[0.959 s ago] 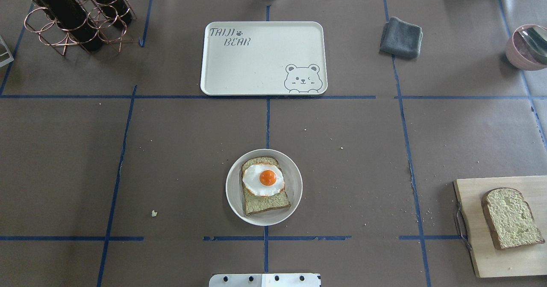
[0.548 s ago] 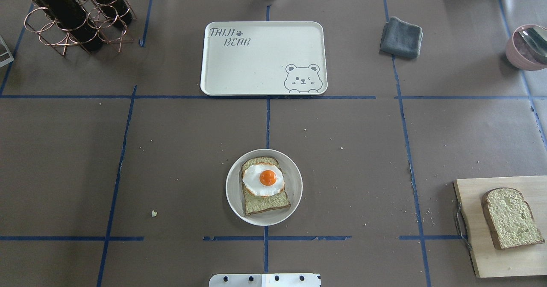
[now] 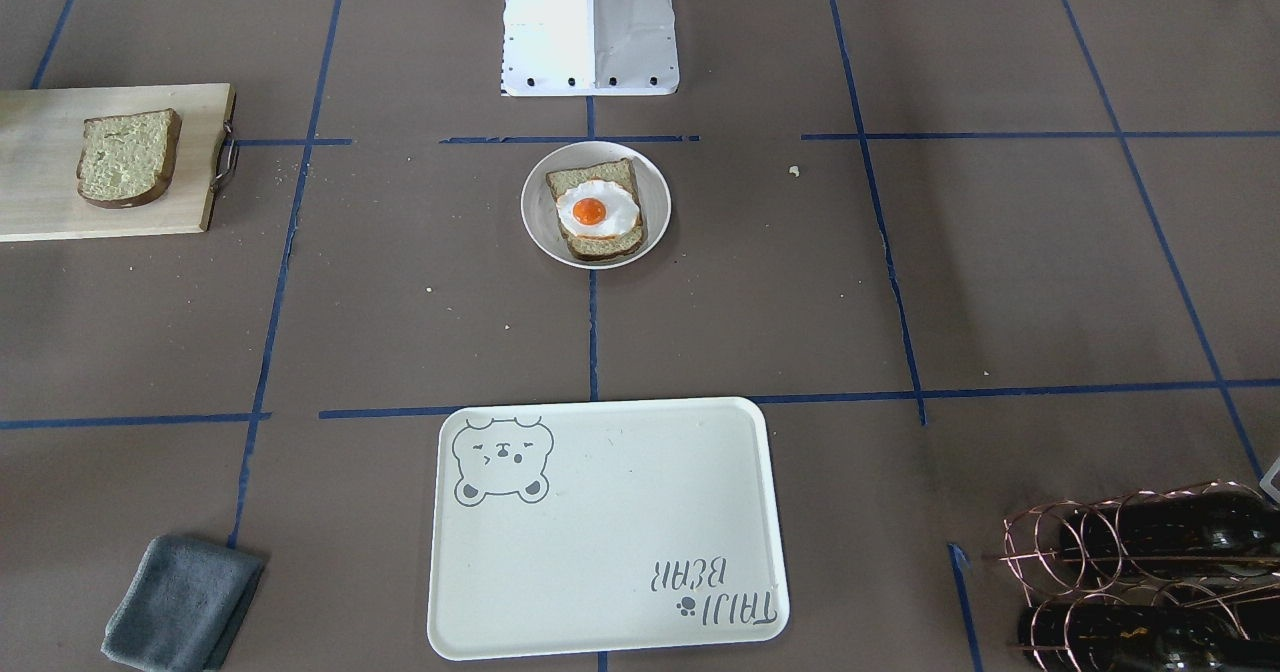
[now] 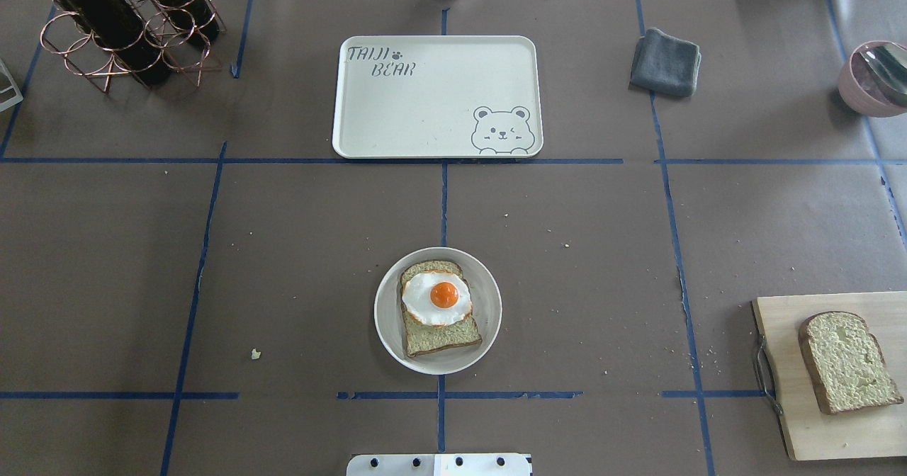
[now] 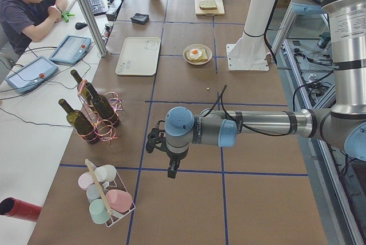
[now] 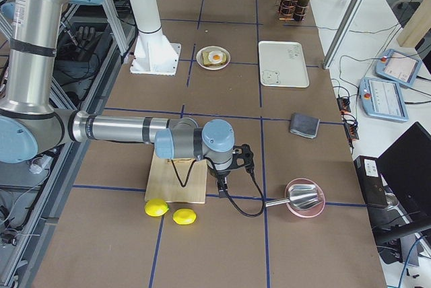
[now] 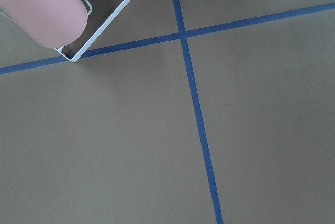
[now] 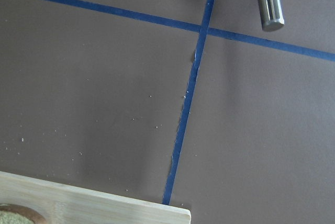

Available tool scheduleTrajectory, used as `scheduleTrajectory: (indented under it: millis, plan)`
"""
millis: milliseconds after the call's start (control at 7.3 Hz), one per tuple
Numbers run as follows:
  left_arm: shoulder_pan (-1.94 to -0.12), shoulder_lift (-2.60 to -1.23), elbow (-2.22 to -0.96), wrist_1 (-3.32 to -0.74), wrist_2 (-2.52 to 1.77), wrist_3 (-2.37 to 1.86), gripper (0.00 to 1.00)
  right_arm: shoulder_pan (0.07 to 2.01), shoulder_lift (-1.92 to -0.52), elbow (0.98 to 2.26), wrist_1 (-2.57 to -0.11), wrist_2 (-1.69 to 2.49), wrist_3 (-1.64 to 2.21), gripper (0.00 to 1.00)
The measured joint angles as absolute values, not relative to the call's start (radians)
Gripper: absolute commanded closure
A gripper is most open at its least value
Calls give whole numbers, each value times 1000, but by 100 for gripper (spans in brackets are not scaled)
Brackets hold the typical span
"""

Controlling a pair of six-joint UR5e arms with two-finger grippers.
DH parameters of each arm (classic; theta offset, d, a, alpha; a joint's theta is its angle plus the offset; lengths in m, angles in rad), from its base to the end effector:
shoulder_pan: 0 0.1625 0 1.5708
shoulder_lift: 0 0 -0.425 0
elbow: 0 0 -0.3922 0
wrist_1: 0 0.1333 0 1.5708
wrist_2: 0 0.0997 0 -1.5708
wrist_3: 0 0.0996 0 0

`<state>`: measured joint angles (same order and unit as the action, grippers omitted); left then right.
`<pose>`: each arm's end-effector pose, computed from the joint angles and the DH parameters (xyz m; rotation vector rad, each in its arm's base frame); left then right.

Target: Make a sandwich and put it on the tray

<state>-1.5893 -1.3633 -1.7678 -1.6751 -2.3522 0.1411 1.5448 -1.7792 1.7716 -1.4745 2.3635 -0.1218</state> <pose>-0.0707 -0.4093 0.6436 0.1511 0.7720 0.1529 0.0517 -0.4112 0.6421 0.1220 -0.7883 -0.1750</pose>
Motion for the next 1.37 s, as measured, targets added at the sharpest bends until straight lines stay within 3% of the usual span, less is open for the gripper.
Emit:
scheduleTrajectory:
  millis: [411,959,1370]
  plan:
    - [-1589,-1361,-1767,-1675,-2352,140,0,1537,-1792,1803,-1340,2388,-56,0]
    - [-1589,-1359,-1768,-1675,-2353,140,0,1304,-1928,1813,-836,2397,487,0]
    - [-1589,-1359,-1769,-1675,-2354,140,0,1041,-2013,1803,-549,2268,827,15]
